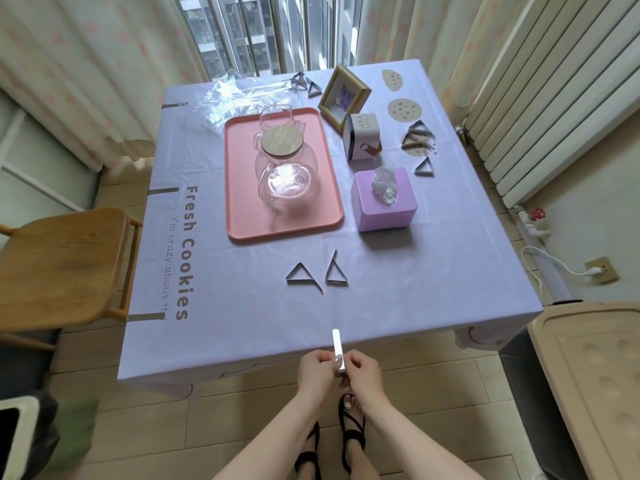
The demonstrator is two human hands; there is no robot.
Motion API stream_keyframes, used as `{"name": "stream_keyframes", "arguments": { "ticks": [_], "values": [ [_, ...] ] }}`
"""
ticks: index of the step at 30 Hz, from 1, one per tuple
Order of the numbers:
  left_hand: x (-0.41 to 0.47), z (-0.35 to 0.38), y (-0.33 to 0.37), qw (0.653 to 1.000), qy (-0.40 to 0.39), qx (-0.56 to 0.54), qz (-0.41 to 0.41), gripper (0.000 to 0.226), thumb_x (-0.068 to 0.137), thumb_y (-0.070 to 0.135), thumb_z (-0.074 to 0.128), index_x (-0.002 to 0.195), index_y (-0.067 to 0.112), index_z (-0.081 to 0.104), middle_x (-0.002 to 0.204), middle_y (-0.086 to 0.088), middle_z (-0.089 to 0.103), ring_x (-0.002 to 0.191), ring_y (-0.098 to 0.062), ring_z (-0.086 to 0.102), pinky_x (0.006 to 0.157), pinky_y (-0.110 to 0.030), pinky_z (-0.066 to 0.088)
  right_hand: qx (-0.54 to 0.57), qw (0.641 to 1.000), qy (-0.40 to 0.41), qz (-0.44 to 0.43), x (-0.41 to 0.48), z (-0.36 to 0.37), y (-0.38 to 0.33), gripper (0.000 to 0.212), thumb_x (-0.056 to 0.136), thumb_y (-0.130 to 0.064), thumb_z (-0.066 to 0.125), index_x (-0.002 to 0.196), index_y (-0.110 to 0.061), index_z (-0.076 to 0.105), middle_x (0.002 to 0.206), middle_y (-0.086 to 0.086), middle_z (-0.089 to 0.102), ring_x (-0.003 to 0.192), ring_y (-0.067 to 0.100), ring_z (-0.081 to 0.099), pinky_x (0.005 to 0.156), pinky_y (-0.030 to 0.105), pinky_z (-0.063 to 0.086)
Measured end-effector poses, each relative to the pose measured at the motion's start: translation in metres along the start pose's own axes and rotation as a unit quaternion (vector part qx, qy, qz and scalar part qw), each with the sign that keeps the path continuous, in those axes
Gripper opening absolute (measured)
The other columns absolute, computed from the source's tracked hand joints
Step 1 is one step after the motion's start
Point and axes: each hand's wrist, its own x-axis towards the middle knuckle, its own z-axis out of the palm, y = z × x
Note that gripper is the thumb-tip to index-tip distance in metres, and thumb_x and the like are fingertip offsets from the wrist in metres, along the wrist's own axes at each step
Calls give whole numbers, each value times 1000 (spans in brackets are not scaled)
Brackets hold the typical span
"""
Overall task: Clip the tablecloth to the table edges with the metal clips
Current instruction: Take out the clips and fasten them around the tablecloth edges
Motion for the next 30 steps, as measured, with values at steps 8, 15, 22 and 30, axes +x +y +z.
{"name": "stream_keyframes", "arguments": {
  "ticks": [8, 15, 22, 30],
  "values": [
    [-2, -2, 0, 1000, -5, 2, -4, 15, 81, 9, 67, 67, 13, 62, 74, -3, 69, 77, -22, 65, 78, -35, 51, 6, 1000, 5, 5, -4, 1, 1, 27, 89, -7, 54, 62, -7, 58, 62, 9, 58, 52, 16, 48, 44, 21, 39],
    [-7, -7, 4, 999, -22, 37, 27, 14, 76, 22, 70, 72, 15, 59, 79, 0, 67, 78, -17, 63, 73, -28, 47, 16, 1000, 22, 0, -5, -1, -1, 29, 87, -4, 56, 58, -9, 59, 58, 7, 58, 49, 12, 47, 43, 19, 38],
    [-12, -9, 6, 989, 0, 139, 57, 24, 72, 37, 74, 72, 23, 55, 71, 9, 62, 72, -11, 58, 67, -27, 42, 35, 999, 2, 24, -5, -1, 2, 22, 85, 2, 52, 67, 0, 64, 62, 8, 62, 55, 15, 51, 49, 22, 43],
    [-16, -2, -1, 983, 1, 179, 49, 20, 76, 28, 72, 70, 24, 53, 67, 11, 58, 70, -11, 57, 66, -26, 41, 38, 998, 13, 44, -6, -4, 15, 29, 88, -1, 55, 59, -6, 57, 56, 8, 53, 44, 11, 41, 39, 19, 34]
  ]
}}
